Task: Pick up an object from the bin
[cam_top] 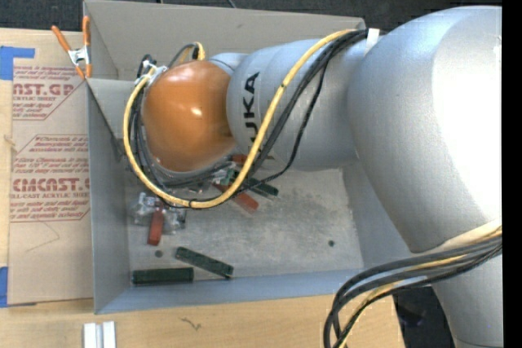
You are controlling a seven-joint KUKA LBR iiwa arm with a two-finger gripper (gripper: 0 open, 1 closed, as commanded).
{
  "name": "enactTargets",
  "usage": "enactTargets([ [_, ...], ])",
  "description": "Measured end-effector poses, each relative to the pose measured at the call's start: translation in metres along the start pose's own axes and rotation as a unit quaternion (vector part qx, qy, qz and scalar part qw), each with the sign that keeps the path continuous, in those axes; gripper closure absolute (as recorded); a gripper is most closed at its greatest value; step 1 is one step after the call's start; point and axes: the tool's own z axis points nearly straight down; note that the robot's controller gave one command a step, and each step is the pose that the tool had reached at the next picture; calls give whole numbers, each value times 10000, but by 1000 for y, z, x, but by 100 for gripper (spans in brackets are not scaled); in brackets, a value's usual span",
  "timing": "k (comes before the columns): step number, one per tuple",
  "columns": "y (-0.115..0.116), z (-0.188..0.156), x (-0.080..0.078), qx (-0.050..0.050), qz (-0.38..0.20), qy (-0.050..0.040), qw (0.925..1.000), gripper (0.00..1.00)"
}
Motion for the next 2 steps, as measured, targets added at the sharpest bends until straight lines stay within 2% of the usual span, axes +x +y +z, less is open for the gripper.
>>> enactTargets([
  [1, 0, -26, -2, 1, 8, 1, 10000, 100],
  [2, 0, -79, -4, 14, 16, -10, 10000, 100],
])
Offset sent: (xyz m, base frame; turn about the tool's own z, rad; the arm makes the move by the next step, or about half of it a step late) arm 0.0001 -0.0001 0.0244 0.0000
